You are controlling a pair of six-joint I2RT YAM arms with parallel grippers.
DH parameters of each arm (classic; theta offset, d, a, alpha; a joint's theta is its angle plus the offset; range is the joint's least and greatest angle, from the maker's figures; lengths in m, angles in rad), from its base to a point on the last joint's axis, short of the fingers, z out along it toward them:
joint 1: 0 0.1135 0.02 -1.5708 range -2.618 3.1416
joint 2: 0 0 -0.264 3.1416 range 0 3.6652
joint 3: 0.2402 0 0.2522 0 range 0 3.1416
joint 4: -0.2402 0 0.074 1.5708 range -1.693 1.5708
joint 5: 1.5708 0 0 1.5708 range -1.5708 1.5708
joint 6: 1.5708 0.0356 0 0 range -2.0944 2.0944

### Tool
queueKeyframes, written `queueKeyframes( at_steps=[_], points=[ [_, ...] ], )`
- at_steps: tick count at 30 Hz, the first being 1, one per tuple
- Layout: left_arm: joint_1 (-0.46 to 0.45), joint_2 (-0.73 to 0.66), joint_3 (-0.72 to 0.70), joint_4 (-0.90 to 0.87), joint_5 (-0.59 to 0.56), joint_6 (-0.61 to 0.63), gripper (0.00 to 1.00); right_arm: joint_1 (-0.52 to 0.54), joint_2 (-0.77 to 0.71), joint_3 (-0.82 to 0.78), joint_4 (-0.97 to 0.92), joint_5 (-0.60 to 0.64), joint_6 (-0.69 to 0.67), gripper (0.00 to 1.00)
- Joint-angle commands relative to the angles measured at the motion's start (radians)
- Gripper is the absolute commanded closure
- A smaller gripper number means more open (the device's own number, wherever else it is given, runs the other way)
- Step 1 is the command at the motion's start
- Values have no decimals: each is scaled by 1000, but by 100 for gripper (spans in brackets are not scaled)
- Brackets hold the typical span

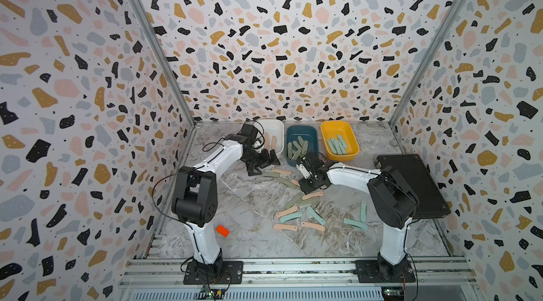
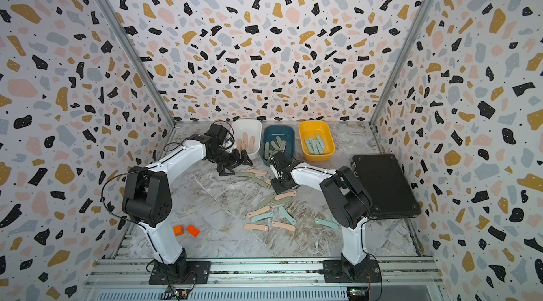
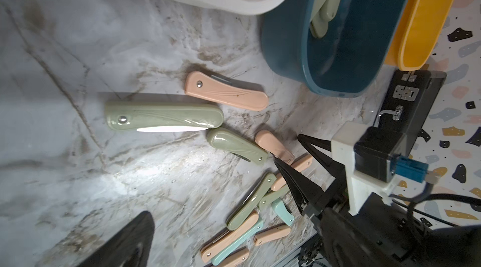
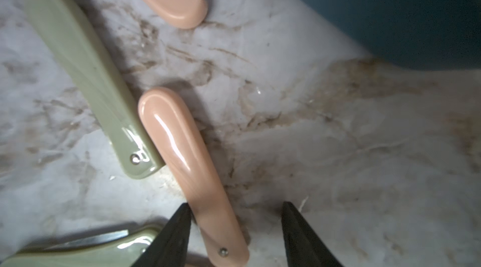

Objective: Place the fruit knives into the storage box by color
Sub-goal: Pick up the fruit knife from the center of the board.

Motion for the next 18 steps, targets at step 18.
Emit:
queueKeyframes(
  at_steps=[18],
  points=[
    [27, -118, -66, 39, 27, -38, 1, 4, -87, 4, -123, 6, 65, 76]
  ],
)
